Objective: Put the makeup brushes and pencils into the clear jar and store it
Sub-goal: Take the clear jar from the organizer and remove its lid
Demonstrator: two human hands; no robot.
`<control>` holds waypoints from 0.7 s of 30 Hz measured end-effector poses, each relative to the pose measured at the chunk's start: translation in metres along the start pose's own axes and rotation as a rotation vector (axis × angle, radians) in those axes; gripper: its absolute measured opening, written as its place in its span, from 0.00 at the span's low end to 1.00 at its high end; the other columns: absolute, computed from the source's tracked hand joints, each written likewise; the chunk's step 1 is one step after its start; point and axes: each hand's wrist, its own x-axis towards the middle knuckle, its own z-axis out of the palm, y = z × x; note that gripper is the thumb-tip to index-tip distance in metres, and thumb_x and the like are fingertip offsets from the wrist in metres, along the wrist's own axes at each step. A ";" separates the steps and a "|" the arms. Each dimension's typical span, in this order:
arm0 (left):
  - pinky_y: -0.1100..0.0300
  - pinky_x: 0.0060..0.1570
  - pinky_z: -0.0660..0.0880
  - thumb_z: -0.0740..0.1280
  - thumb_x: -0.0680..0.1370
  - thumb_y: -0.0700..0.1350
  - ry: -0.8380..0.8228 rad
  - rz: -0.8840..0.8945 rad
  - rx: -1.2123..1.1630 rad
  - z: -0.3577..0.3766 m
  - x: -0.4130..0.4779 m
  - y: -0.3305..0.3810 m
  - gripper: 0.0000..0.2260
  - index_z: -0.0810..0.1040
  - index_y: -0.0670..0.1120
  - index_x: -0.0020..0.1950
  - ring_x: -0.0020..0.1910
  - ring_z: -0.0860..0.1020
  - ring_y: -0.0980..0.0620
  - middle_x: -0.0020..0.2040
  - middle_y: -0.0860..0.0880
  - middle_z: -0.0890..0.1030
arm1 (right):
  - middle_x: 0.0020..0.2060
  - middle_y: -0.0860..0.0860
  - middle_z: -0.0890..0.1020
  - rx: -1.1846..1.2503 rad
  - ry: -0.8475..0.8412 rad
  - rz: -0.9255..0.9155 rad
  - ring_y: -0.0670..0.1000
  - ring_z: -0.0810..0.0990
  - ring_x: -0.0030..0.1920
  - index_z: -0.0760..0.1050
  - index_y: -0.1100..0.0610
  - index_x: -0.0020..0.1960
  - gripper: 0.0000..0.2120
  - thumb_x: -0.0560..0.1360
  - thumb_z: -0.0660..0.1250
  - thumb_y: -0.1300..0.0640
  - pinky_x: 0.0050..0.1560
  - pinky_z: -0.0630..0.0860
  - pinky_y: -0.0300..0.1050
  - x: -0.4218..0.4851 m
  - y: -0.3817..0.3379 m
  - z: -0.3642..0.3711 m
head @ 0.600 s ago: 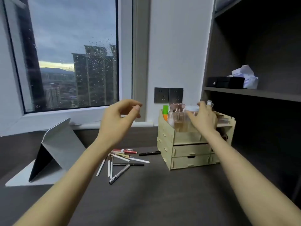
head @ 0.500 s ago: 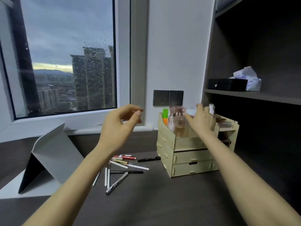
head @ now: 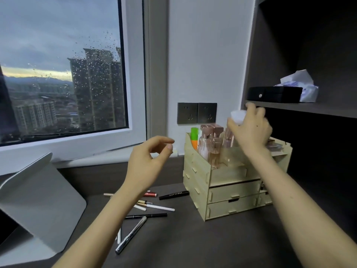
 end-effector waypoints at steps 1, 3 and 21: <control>0.67 0.44 0.72 0.66 0.75 0.46 0.005 -0.002 0.005 0.002 -0.002 0.000 0.05 0.80 0.55 0.46 0.43 0.78 0.59 0.40 0.55 0.82 | 0.58 0.63 0.73 0.029 0.076 -0.032 0.65 0.76 0.53 0.67 0.60 0.65 0.27 0.71 0.66 0.47 0.46 0.74 0.53 -0.004 -0.007 -0.014; 0.65 0.48 0.71 0.65 0.73 0.50 0.028 0.039 0.055 0.005 -0.007 0.002 0.07 0.79 0.56 0.49 0.46 0.77 0.60 0.43 0.57 0.81 | 0.59 0.60 0.74 0.136 0.187 -0.128 0.61 0.77 0.53 0.69 0.58 0.64 0.27 0.70 0.67 0.46 0.46 0.73 0.49 -0.023 -0.025 -0.040; 0.53 0.58 0.73 0.77 0.61 0.53 -0.423 -0.074 0.079 -0.078 -0.105 -0.010 0.36 0.65 0.64 0.65 0.56 0.77 0.57 0.56 0.59 0.79 | 0.35 0.30 0.74 0.675 -0.898 -0.578 0.34 0.72 0.37 0.73 0.44 0.51 0.18 0.69 0.56 0.35 0.38 0.67 0.38 -0.160 -0.086 -0.073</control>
